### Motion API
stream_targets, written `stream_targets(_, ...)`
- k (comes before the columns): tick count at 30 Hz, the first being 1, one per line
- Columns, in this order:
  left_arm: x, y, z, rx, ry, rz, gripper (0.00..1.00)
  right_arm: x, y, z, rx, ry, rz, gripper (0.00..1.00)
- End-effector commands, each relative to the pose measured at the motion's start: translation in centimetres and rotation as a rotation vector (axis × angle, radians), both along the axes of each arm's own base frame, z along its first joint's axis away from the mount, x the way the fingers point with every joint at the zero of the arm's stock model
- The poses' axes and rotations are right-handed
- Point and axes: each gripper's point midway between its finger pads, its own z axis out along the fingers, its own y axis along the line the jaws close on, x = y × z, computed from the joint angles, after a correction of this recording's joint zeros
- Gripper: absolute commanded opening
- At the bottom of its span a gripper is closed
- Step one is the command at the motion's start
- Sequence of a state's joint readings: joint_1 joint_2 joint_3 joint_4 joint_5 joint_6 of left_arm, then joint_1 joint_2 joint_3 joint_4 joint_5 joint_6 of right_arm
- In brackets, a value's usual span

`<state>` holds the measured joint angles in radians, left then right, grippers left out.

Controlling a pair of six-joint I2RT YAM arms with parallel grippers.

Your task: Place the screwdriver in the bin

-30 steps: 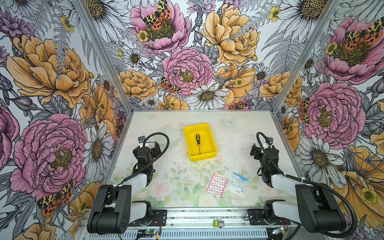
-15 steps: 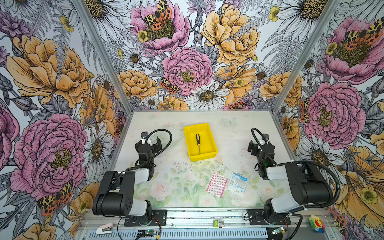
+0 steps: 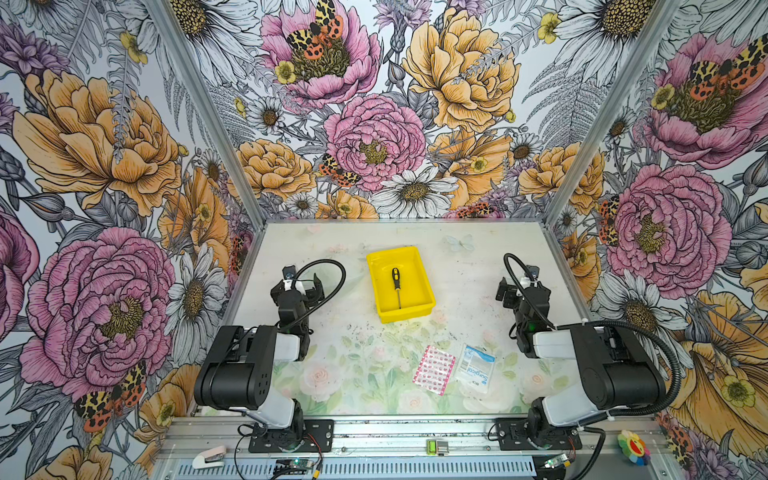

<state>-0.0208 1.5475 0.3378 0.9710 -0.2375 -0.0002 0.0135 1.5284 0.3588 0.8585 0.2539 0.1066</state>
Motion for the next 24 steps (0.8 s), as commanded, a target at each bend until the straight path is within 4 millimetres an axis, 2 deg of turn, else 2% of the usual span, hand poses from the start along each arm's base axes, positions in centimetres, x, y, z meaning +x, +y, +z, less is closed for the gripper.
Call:
stream_targets(1, -0.03, 0.23, 0.96, -0.016, -0.052, -0.004, 0.99, 0.69, -0.28, 1.22, -0.002, -0.044, -0.013, 1.00)
stream_targets(14, 0.41, 0.73, 0.80, -0.013, -0.026, 0.038, 0.98, 0.64, -0.26, 1.27, -0.003, -0.045, -0.013, 0.99)
stream_targets(24, 0.54, 0.21, 0.85, 0.003, -0.022, 0.029, 0.99, 0.69, -0.28, 1.28, -0.003, -0.046, -0.013, 0.99)
